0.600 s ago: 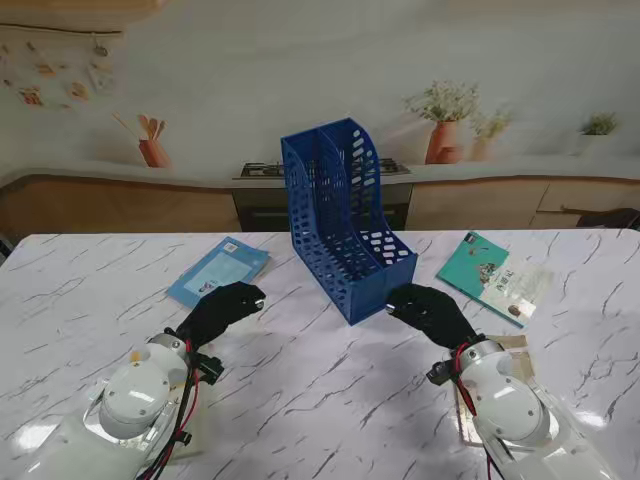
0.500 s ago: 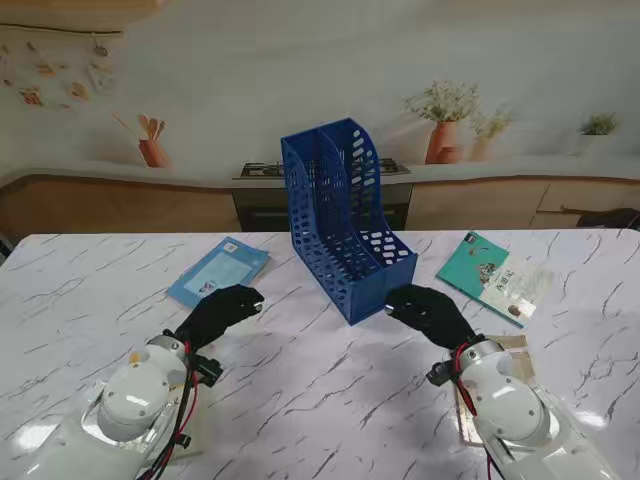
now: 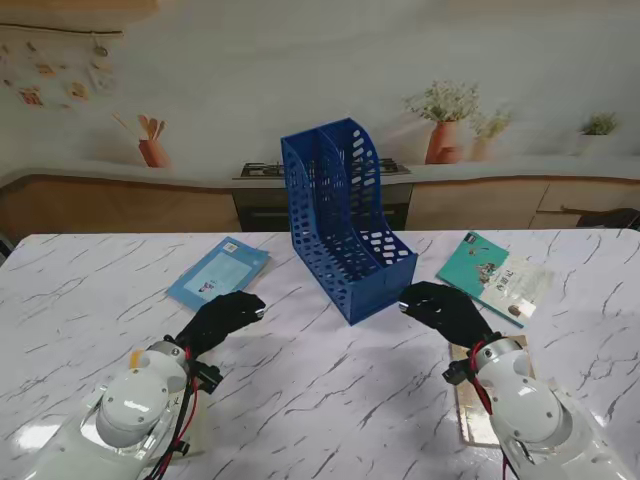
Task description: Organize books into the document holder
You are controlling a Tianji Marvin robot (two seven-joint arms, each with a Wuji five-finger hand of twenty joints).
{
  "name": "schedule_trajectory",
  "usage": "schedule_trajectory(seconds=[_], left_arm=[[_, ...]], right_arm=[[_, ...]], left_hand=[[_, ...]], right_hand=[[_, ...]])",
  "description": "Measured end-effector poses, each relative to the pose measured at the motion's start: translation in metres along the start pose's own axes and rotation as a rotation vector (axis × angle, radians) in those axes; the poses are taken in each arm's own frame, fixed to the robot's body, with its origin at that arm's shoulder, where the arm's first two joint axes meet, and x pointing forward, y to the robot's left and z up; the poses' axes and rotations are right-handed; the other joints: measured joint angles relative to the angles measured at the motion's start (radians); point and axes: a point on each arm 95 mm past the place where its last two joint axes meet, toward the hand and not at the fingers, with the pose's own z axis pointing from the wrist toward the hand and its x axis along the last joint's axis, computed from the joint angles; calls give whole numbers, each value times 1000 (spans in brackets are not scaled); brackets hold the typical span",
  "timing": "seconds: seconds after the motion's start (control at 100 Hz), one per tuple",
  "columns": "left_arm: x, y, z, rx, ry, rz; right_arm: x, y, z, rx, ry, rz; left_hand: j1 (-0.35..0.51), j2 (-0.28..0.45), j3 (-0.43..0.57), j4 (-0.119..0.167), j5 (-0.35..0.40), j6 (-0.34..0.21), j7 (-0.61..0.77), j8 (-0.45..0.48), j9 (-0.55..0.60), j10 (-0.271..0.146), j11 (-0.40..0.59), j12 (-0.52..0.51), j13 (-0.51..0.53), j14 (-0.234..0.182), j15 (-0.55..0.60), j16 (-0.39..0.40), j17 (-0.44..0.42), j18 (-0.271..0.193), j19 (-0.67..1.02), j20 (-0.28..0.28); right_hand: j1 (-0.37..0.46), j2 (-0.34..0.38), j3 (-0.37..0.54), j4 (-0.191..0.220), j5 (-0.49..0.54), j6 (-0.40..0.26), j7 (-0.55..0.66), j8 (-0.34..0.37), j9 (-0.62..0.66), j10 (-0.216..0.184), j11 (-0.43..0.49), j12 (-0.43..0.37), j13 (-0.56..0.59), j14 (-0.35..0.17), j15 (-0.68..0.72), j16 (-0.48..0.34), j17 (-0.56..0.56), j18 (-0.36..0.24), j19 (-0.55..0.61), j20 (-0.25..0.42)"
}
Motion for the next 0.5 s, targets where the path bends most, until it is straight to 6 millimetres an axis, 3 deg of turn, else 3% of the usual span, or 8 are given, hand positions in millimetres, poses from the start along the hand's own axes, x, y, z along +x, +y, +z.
schedule_trajectory(seconds=[0.27, 0.5], left_arm=[[-3, 0, -2, -23, -7, 23], [-3, 1, -2, -32, -14, 36]], right_arm=[[13, 44, -29, -16, -31, -146], [7, 69, -49, 41, -86, -326]], left_hand=[[0, 0, -11, 0, 0, 0, -5, 0, 0, 0, -1, 0, -7, 0, -2, 0, -8, 0, -11, 0], [0, 0, -13, 0, 0, 0, -14, 0, 0, 0, -3, 0, -7, -1, -9, 0, -8, 0, -21, 0]], right_hand=[[-14, 27, -43, 3, 26, 1, -42, 0, 27, 2, -59, -37, 0, 0, -38, -15, 8, -3, 11, 0], [-15, 61, -64, 3, 51, 20, -73, 0, 49, 2, -102, -73, 1, 0, -88, -40, 9, -5, 10, -13]])
